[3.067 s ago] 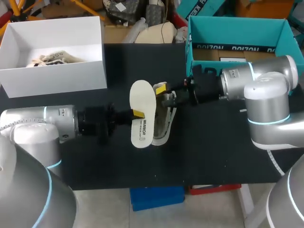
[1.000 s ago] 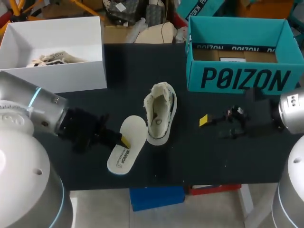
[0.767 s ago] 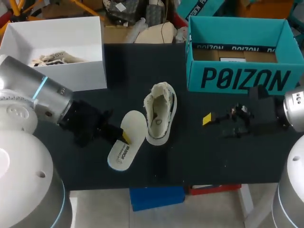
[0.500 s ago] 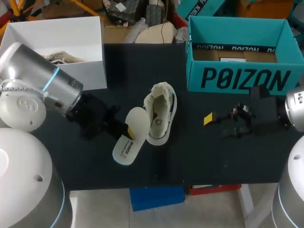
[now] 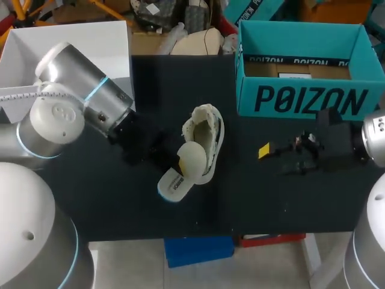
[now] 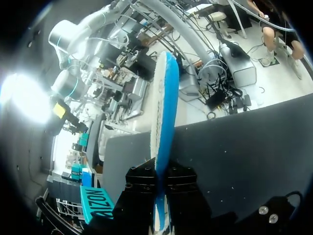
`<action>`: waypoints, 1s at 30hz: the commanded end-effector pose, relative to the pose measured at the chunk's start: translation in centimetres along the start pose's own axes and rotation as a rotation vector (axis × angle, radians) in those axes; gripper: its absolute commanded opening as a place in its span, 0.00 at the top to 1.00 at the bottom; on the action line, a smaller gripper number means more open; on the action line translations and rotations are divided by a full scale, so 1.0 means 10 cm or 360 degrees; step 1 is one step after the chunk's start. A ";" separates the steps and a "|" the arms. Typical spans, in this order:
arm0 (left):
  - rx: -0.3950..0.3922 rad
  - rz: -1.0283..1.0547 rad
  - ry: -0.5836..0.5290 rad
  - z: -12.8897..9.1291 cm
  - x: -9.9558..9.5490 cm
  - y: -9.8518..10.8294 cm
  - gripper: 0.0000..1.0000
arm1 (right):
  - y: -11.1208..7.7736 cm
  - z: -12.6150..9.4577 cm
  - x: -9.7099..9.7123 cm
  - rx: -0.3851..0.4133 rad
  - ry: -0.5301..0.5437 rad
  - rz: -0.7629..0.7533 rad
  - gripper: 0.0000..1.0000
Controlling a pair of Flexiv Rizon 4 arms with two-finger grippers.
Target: Take the shoe out of the shoebox, open the shoe tongue, remove and reinsert the insole, then place the shoe into the shoebox
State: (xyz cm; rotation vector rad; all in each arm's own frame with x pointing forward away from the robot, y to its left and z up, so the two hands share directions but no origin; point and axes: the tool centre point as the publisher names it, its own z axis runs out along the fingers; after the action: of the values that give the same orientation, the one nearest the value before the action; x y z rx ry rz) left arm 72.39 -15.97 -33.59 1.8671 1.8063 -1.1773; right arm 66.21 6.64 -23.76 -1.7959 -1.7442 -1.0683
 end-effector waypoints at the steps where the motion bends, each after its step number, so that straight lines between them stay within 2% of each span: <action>1: 0.0053 -0.0011 0.0068 0.07 -0.03 0.22 1.00 | 0.00 0.00 0.01 0.0001 -0.0005 0.0002 0.00; 9: 0.0083 -0.0033 0.0042 0.15 -0.03 0.40 1.00 | 0.00 0.00 0.01 0.0001 -0.0005 0.0002 0.00; 18: 0.0069 -0.0048 0.0011 0.24 -0.03 0.69 1.00 | 0.00 0.00 0.01 0.0001 -0.0005 0.0002 0.00; 30: -0.0085 -0.0056 -0.0033 0.24 -0.08 1.19 1.00 | 0.00 0.00 0.01 0.0001 -0.0005 0.0002 0.00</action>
State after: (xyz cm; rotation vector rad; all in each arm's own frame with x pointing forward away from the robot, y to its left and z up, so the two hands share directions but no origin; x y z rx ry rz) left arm 82.20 -19.61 -37.89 1.7945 1.8459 -1.1451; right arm 66.14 6.67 -23.75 -1.7983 -1.7447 -1.0679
